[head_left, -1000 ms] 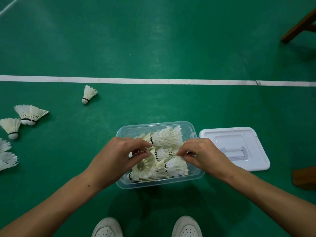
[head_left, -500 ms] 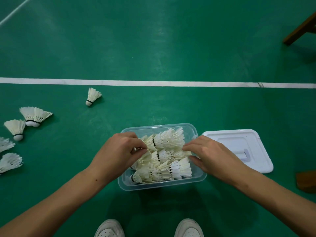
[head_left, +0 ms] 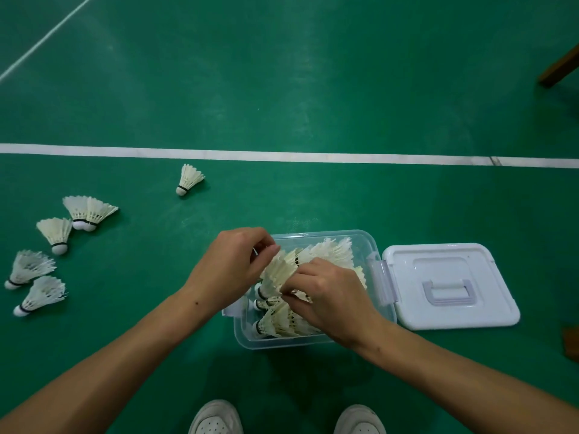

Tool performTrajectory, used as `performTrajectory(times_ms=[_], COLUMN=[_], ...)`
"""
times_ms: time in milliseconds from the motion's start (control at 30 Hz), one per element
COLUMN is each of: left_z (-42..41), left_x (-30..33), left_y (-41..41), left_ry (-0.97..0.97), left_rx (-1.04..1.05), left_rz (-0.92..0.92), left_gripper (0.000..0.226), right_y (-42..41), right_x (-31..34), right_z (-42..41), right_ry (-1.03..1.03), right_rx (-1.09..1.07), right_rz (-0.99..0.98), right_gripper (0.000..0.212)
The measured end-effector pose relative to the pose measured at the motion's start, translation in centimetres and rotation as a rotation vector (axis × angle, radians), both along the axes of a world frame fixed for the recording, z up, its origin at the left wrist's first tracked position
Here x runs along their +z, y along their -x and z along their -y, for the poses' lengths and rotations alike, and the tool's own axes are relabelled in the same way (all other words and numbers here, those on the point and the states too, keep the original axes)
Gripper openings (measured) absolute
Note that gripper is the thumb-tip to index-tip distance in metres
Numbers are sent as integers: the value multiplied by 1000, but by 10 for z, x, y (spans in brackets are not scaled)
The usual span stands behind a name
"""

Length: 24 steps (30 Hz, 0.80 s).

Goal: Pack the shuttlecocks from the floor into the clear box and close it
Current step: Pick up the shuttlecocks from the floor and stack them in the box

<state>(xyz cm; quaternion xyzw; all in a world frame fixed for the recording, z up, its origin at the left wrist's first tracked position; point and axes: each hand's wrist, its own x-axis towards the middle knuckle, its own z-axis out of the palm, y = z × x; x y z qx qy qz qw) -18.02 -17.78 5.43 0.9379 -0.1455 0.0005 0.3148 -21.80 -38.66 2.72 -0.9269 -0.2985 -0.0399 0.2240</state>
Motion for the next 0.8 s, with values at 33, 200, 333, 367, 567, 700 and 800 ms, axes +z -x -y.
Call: performTrajectory(times_ms=[33,200,333,367,567,700,800], left_z=[-3,-15,-17,-18,-30,-38,-44], left_x=[0,-4,-8,-10,-27,-25,-13], left_y=[2,14,24,26,30,33,35], left_ry=[13,49,55,49,93,154,217], left_rx=[11,72,82,84,144,165,203], left_rz=[-5,-24,-15,-15,-18,3,44], left_gripper=[12,12,10,9,9,25,27], right_y=[2,5,4,2,-12,-17,-29], right_x=[-1,-10,-18,-21,-14,10,35], right_z=[0,-18,-40,-42,-37,-25,-21], right_ry=[2,72,110,108,-22,-88,-104], right_rx=[-28,-38,-85,-98,-129,-150,-150], right_rz=[-10,-92,-191,-235,-475,-482,-454], right_gripper=[8,8,13,14,28,38,35])
